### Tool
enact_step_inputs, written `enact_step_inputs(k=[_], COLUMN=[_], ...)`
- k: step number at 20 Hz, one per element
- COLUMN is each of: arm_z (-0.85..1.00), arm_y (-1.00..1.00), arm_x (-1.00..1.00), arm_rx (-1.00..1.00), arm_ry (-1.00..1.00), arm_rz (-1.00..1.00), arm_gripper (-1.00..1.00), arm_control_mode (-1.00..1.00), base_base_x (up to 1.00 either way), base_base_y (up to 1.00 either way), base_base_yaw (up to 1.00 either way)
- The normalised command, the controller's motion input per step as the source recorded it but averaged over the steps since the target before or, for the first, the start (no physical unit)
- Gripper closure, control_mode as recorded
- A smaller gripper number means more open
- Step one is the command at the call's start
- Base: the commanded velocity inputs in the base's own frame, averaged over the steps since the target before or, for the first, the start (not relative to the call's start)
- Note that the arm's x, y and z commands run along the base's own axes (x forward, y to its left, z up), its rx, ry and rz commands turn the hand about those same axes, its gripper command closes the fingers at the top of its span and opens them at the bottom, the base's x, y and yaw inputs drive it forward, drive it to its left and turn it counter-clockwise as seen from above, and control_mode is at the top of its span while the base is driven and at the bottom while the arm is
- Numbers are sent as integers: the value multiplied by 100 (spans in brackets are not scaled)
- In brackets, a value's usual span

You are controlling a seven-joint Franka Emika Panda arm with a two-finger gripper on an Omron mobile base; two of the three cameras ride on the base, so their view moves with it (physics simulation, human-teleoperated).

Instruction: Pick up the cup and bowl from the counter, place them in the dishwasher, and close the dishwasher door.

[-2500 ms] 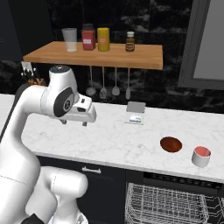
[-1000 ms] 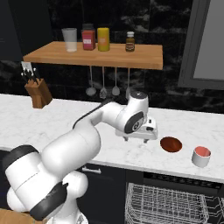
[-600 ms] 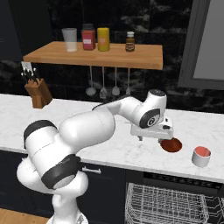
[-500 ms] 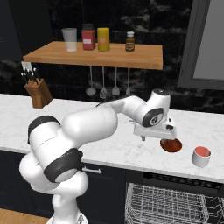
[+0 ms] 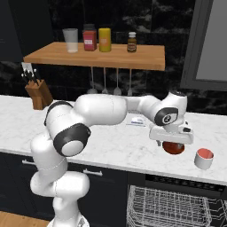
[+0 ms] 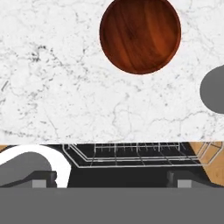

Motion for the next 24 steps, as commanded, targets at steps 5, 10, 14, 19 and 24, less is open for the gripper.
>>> enact_step_inputs(k=[5,10,14,19,24], arm_z=[-8,-8,-9,-14,-26], arm_y=[-46,-37,-23,-5,-12], arm_x=[0,0,0,20,22], arm_rx=[0,0,0,0,0], arm_ry=[2,0,0,0,0], arm_rz=[0,1,4,11,20], arm_gripper=[-100,-100,-100,-100,-100], arm_control_mode=[-100,-100,-100,-100,-100], base_base_x=[0,0,0,0,0], base_base_y=[0,0,0,0,0], base_base_yaw=[0,0,0,0,0])
